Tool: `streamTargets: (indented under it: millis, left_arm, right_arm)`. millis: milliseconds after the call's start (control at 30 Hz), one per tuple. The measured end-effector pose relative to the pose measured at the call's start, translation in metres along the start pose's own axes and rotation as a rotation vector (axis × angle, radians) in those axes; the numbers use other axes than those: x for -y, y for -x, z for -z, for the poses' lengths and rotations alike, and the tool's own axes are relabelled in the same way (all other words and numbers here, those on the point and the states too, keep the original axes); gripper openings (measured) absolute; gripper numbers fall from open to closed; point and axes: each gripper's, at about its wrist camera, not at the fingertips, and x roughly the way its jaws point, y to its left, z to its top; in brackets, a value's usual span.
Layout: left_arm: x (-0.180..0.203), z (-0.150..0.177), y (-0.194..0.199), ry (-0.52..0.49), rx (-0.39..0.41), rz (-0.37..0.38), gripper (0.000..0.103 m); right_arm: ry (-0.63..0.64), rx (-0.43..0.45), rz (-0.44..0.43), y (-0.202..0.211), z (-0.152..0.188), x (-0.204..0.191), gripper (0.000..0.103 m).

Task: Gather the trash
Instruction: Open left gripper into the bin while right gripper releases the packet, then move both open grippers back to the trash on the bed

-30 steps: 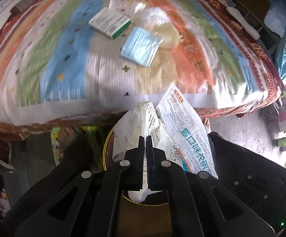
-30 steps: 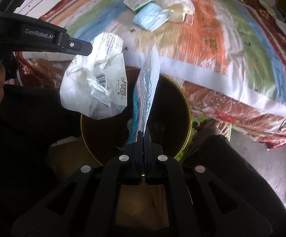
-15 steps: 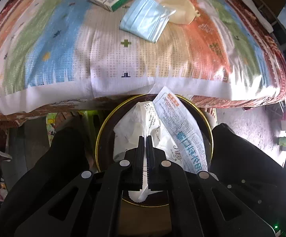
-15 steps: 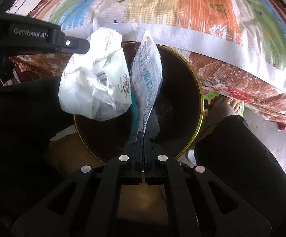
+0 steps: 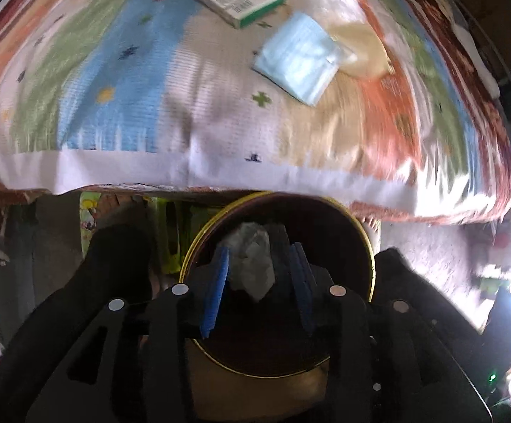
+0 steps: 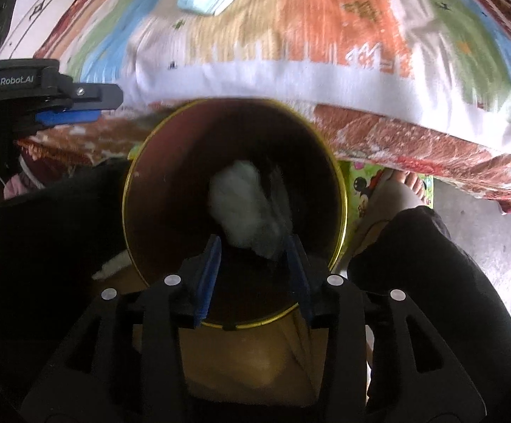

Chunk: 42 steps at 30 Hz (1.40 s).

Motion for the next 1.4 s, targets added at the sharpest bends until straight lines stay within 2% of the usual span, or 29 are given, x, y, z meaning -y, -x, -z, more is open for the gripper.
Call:
streamTargets:
  millis: [233,467,733,800,867,1100,1400]
  left_arm:
    - [-0.004,-0.013,0.018,0.027,0.059,0.04,0.046]
    - [-0.01,-0.034,0.036,0.039,0.118,0.051,0.067]
    - [-0.008,-0.054,0.046,-0.004,0.192,0.046,0.086]
    - [-0.009,-0.059,0.045,0.003,0.193,0.021,0.087]
    - [-0.007,-0.063,0.044,-0.018,0.195,0.038,0.095]
    - [0.006,-0.075,0.038,-0.129,0.187,0.002,0.097]
    - [0.002,-0.094,0.033,-0.148,0.19,0.001,0.097]
  right_arm:
    - [0.023,0.095,-0.009,0.022,-0.014,-0.003,0.043]
    - [0.038,0.187,-0.004,0.045,-0.031,-0.005,0.053]
    - [0.037,0.273,-0.015,0.065,-0.052,-0.001,0.063]
    - [0.04,0.29,-0.025,0.07,-0.057,-0.001,0.069]
    - [0.045,0.31,-0.023,0.074,-0.064,-0.001,0.073]
    - [0.056,0.369,-0.013,0.087,-0.089,0.003,0.089]
    - [0.039,0.424,-0.025,0.098,-0.119,0.015,0.094]
